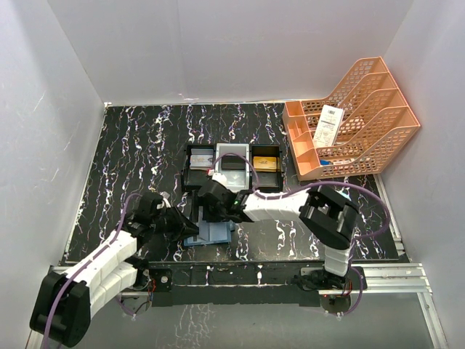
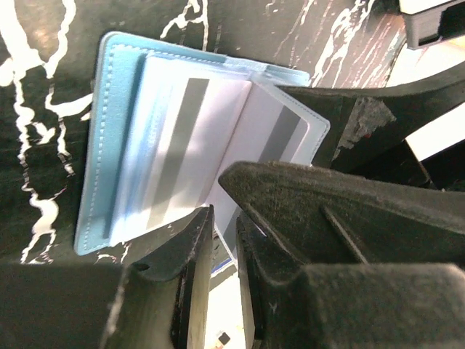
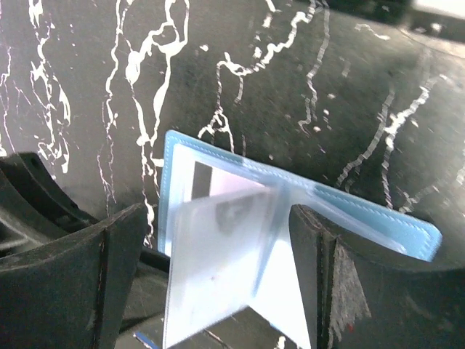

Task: Take the credit cards out of the card holder

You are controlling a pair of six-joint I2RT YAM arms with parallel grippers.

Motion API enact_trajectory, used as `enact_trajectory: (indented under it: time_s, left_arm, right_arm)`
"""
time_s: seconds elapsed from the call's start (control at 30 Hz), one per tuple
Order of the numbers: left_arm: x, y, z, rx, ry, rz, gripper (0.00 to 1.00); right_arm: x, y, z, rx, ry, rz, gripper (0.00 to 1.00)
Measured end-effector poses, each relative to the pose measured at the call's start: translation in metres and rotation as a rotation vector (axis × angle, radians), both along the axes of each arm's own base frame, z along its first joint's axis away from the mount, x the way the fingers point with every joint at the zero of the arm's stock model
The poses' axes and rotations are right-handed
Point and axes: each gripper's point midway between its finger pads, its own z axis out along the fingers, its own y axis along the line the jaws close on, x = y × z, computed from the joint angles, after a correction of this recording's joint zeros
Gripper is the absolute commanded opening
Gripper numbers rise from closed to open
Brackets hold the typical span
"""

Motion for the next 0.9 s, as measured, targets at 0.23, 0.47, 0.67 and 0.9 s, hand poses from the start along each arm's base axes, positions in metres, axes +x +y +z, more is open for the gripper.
enact_trajectory:
  time_s: [0.23, 0.47, 0.67, 0.9]
  left_arm:
    - [0.01, -0.013, 0.004, -0.035, -0.042, -0.027, 0.21]
    - [0.01, -0.034, -0.001, -0.038, -0.038, -0.104, 0.27]
    - [0.012, -0.054, 0.008, 0.003, -0.072, -0.224, 0.35]
    - [0.019, -0.037, 0.02, 0.124, -0.148, -0.193, 0.43]
  right_arm:
    - [-0.003, -0.028, 0.019, -0.001, -0.031, -0.06, 0.8]
    - [-0.002, -0.056, 0.04, 0.031, -0.055, -0.128, 0.7]
    - [-0.002, -0.077, 0.042, 0.05, -0.047, -0.175, 0.52]
    - [-0.014, -0.072, 0.039, 0.081, 0.0, -0.127, 0.37]
